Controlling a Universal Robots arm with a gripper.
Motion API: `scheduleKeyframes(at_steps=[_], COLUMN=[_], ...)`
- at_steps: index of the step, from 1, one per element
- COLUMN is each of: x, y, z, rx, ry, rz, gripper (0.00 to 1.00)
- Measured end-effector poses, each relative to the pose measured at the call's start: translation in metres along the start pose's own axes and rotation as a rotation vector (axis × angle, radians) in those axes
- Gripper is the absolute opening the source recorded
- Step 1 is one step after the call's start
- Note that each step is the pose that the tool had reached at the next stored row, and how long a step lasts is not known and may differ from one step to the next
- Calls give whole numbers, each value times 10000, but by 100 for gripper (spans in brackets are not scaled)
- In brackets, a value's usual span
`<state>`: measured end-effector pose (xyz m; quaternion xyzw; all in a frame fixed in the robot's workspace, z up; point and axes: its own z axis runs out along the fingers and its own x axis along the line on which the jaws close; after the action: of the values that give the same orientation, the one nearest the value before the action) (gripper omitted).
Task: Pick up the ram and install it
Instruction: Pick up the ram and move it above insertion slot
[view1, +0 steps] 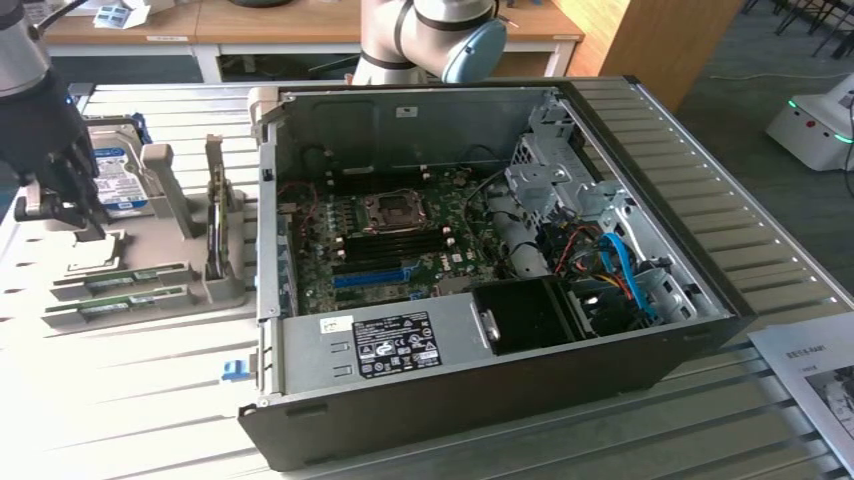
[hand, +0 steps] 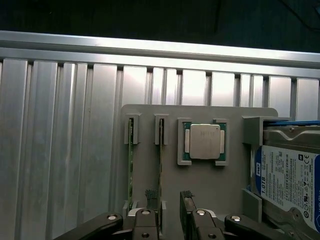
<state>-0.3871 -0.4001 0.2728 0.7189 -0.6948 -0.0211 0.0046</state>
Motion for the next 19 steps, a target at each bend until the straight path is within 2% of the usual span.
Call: scheduleKeyframes(at_steps=[19], x=[4], y=[-6], z=[165], rx=[0], ry=[0], rz=[1], gripper=[31])
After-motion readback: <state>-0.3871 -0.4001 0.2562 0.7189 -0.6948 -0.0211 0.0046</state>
